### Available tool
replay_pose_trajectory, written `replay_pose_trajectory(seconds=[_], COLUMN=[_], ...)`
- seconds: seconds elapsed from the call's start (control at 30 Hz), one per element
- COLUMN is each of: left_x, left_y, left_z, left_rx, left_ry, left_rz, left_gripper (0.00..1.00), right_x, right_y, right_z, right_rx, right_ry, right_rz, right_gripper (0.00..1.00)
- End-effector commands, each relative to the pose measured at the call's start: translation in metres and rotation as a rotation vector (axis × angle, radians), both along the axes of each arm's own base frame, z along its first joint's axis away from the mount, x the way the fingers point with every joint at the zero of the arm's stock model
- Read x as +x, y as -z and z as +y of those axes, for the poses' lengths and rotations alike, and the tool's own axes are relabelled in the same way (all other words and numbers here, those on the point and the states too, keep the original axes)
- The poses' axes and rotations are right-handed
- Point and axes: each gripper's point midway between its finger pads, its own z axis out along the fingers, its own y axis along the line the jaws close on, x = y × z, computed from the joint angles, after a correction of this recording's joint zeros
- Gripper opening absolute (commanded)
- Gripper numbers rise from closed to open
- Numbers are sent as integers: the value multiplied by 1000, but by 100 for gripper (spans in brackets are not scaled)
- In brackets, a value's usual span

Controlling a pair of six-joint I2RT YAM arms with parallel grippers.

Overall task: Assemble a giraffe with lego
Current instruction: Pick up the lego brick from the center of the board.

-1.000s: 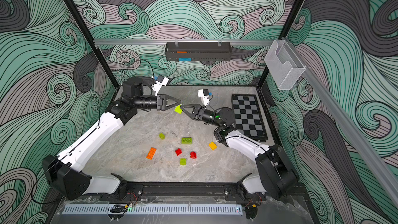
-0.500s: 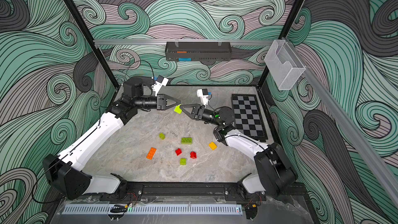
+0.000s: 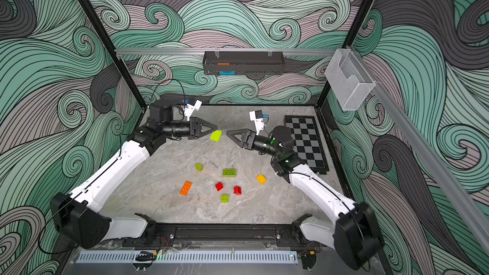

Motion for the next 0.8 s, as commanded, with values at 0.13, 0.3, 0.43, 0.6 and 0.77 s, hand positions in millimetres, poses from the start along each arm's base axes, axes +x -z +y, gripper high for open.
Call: replay_pose_trajectory(seconds=[0.13, 0.3, 0.43, 0.6, 0.77], left_x=[6, 9, 11, 12, 10], left_y=[26, 38, 42, 46, 48], left_z=[27, 28, 28, 28, 29], left_rx=[25, 34, 32, 37, 41], left_ry=[-160, -178, -185, -190, -191], left_rz=[197, 230, 253, 264, 270], left_gripper=[0, 0, 0, 0, 0], right_x=[-18, -29, -30, -14, -1], right_y=[4, 8, 22, 36, 28], right_z=[-36, 13, 57, 83, 90], right_rx=[-827, -1104, -1282, -1402, -1462], right_ry=[302, 272, 236, 235, 316], right_rz=[-666, -1085, -1309, -1331, -1344], right_gripper=[71, 72, 75, 75, 70])
